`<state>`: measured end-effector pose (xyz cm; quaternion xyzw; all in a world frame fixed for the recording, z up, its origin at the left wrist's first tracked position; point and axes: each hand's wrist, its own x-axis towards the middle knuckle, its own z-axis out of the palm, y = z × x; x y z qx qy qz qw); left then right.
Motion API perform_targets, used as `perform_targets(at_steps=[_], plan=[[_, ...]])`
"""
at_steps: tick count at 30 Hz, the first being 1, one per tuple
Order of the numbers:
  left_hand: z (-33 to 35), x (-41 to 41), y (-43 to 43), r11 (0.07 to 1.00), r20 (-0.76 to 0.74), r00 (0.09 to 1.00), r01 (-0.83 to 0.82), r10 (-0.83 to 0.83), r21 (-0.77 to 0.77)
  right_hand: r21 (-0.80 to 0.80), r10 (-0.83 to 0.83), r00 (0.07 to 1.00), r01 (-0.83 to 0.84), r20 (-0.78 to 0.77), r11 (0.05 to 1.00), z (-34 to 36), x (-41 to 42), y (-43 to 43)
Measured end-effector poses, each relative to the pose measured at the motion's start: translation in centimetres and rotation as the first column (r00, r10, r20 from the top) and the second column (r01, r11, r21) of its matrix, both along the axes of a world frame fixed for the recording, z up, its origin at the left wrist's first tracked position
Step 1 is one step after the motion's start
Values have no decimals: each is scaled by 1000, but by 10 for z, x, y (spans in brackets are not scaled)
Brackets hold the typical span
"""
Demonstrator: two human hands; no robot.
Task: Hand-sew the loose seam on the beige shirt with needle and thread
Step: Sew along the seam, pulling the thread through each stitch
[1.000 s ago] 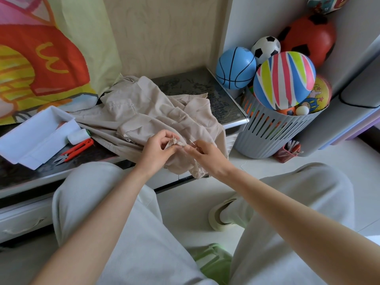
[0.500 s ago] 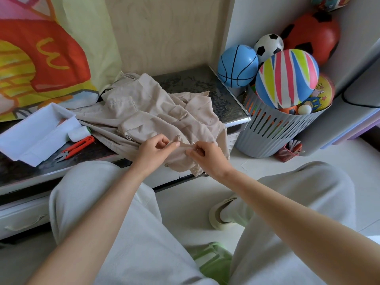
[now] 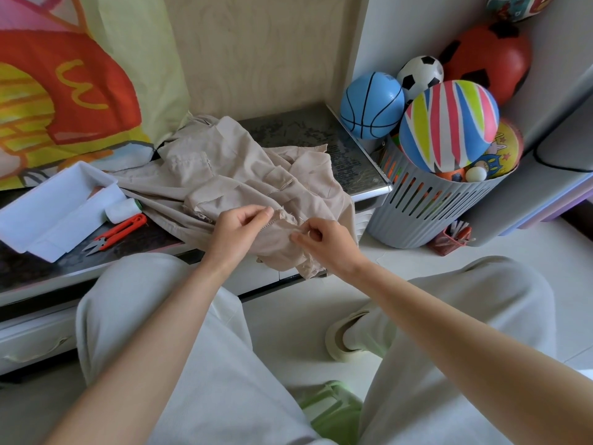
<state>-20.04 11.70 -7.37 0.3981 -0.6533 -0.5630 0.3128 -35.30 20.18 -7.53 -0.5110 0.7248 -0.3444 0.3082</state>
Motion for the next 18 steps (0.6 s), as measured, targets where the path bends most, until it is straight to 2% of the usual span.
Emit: perform_targets(at_steps=[12,16,18], plan=[[8,-4,8,996,-35,999,-34,31,-88,5,29,1000,-29,2,1000,-2,3,-3],[9,-2,7,996,-23,1000,0,-2,-91,41,33,993,-38,112,998,-1,0,-7],[10,-1,8,995,-21,999,39,-41,-91,11,59,992,-61,114,998,3,-2,-9]])
